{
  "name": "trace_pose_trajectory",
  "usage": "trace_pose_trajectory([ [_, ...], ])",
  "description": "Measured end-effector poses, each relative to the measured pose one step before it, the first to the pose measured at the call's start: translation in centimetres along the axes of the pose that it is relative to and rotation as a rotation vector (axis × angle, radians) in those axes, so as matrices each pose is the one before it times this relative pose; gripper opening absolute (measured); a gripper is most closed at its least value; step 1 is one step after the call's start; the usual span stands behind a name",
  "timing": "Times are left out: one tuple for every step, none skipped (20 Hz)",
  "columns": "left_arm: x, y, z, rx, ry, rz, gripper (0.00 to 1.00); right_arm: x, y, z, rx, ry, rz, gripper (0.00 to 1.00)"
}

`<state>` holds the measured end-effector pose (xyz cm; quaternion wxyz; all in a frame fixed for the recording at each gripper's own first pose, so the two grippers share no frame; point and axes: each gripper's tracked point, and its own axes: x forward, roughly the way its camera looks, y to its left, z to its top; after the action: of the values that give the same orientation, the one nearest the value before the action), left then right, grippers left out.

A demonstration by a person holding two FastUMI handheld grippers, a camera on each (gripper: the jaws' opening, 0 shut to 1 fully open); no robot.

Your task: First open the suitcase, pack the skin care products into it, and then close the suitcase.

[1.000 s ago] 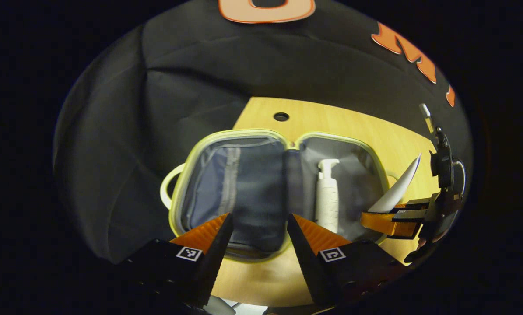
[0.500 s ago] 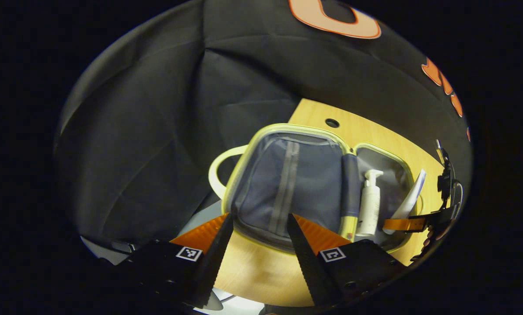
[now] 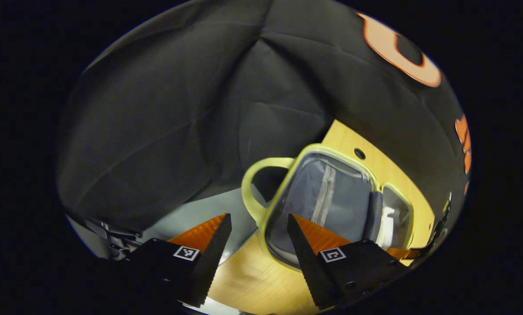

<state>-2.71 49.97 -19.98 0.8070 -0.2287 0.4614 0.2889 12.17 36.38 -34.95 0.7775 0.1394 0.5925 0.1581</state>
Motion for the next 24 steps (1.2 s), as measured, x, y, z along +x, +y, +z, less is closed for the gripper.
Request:
trace_pose_trajectory([
  [0.589,0.509,0.792,-0.0436,-0.00178,-0.00534,0.87,-0.921,-0.067,0.68,0.00051,-0.03226,0.00443,0.68],
  [0.676,0.511,0.589,-0.03483,0.00874,-0.00787,0.87,-0.972,-0.157,0.482,0.0078,-0.02636,0.00541,0.71],
  [0.828,0.119,0.193,-0.0327,0.01838,-0.01173,0.87,-0.746,-0.043,0.336,0.0112,-0.02362,0.00567,0.77],
  [-0.024,0.321,0.516,-0.03282,0.00433,-0.00758,0.82,-1.002,-0.062,0.518,0.01063,-0.02985,0.00778,0.8],
  [0.614,0.23,0.419,-0.03743,0.00729,-0.01531,0.87,-0.955,-0.192,0.606,0.00605,-0.03279,0.00263,0.84],
  [0.958,0.071,0.004,-0.04275,0.01955,-0.02312,0.87,-1.05,-0.24,0.565,0.00159,-0.0334,0.00044,0.86],
  [1.003,0.116,0.03,-0.03947,0.02008,-0.01418,0.87,-1.066,-0.157,0.486,-0.00052,-0.0322,-0.00333,0.88],
  [1.447,0.424,-0.149,-0.02702,0.01402,-0.00148,0.87,-1.207,-0.237,0.594,-0.00133,-0.03289,-0.00378,0.89],
  [0.994,0.385,0.072,-0.01771,0.01346,0.00051,0.87,-1.073,-0.312,0.606,-0.00174,-0.03632,-0.00843,0.91],
  [0.952,-0.035,-0.436,-0.02202,0.0256,-0.01324,0.87,-1.077,-0.382,0.546,-0.00354,-0.035,-0.01114,0.92],
  [0.626,-0.299,-0.406,-0.02061,0.02247,-0.01974,0.87,-1.112,-0.455,0.5,-0.00576,-0.03456,-0.01207,0.93],
  [0.932,0.146,-0.131,-0.00864,0.01868,-0.01071,0.87,-1.021,-0.456,0.481,-0.00582,-0.03261,-0.0147,0.93],
  [0.246,0.162,-0.413,-0.00456,0.01737,-0.00287,0.76,-1.019,-0.334,0.496,-0.00403,-0.03584,-0.0097,0.94],
  [0.512,-0.118,0.03,0.00015,0.00817,-0.00467,0.75,-0.964,-0.552,0.433,-0.00024,-0.03018,-0.01813,0.94],
  [0.397,-0.219,0.046,-0.0017,0.00048,-0.00412,0.76,-0.823,-0.505,0.223,0.00682,-0.02523,-0.01097,0.94],
  [0.684,-0.523,-0.351,-0.00044,0.01959,-0.02119,0.51,-0.837,-0.774,0.24,0.01108,-0.0161,-0.02145,0.95],
  [0.214,-0.331,-0.165,-0.00169,0.01081,-0.01469,0.57,-0.83,-0.727,0.284,0.01556,-0.02145,-0.01417,0.95],
  [0.486,0.367,0.544,-0.0093,-0.01966,0.02796,0.5,-0.686,-0.928,0.487,0.01886,-0.02098,-0.02365,0.95],
  [-0.56,-0.104,0.107,-0.0004,0.01585,-0.00999,0.37,-0.678,-0.958,0.333,0.02395,-0.02234,-0.0185,0.95],
  [0.923,-0.354,-0.54,0.00354,-0.00785,-0.01307,0.24,-0.663,-0.934,0.554,0.02473,-0.023,-0.01841,0.95],
  [-1.099,-0.358,0.367,0.01392,-0.00999,-0.01951,0.24,-0.479,-1.07,0.504,0.02206,-0.0221,-0.02212,0.95],
  [0.134,-0.219,0.223,0.02424,-0.00957,-0.00238,0.21,-0.599,-0.86,0.592,0.01517,-0.02232,-0.01511,0.95],
  [-0.618,-0.29,0.022,0.04434,-0.00546,-0.01656,0.17,-0.269,-1.104,0.48,0.0105,-0.02383,-0.02399,0.95],
  [-0.671,0.035,0.356,0.0403,-0.01151,-0.00097,0.17,-0.45,-0.877,0.738,0.00822,-0.02483,-0.01356,0.95],
])
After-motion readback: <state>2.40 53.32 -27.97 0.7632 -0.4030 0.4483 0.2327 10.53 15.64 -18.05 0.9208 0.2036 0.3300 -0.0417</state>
